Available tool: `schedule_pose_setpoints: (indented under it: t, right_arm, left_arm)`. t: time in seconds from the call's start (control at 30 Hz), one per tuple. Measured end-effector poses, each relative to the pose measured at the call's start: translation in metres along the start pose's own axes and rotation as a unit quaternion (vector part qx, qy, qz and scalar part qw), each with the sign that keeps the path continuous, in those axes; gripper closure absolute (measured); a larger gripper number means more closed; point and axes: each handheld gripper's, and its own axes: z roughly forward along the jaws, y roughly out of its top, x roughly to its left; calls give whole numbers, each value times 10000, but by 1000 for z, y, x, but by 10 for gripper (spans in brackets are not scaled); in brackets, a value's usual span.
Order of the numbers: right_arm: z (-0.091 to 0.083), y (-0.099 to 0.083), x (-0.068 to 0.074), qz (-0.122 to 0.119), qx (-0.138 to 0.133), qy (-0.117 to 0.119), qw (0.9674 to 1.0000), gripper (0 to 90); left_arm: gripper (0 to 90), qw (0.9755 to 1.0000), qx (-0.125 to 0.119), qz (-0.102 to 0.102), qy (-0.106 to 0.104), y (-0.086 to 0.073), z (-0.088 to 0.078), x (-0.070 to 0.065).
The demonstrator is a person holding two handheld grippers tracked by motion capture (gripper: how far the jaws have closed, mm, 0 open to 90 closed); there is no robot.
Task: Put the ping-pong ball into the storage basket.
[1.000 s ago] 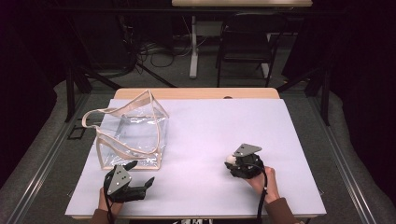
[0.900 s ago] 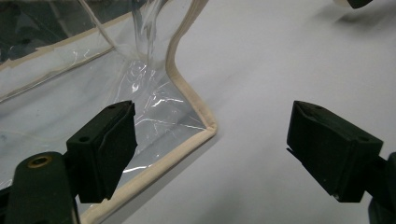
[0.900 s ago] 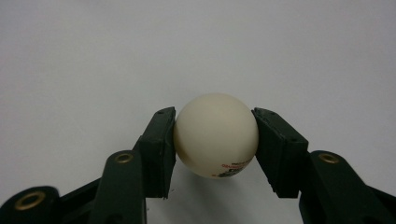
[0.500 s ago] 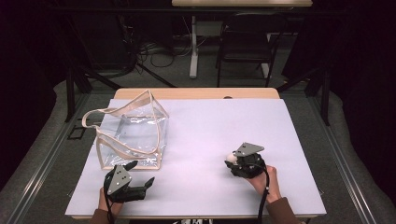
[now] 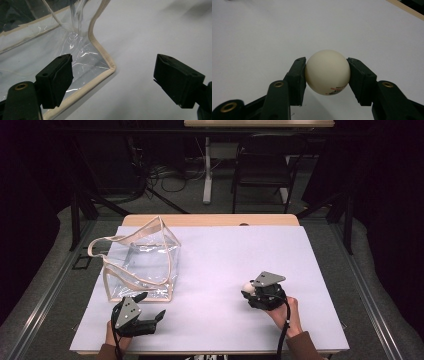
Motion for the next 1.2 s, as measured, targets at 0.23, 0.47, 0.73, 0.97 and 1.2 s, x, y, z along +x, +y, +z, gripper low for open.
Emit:
schedule_pose_setpoints:
  t: [0.23,0.47,0.73,0.97,1.2]
  right_arm:
    - [-2,3,1,-26,-17,-5,10000,508]
    - [-4,5,1,-26,-57,-4,10000,508]
    - [-11,10,0,-73,-131,-20,9999,508]
    - [-14,14,0,-87,-155,-9,9998,508]
    - [-18,19,0,-153,-169,-29,9997,508]
  left_arm:
    - [161,10000,12,6,-4,0,0,0]
    - [160,10000,14,-1,-2,0,0,0]
    - [161,10000,14,-5,15,0,1,0]
    - [161,10000,15,-8,12,0,1,0]
    - [161,10000,8,-12,14,0,1,0]
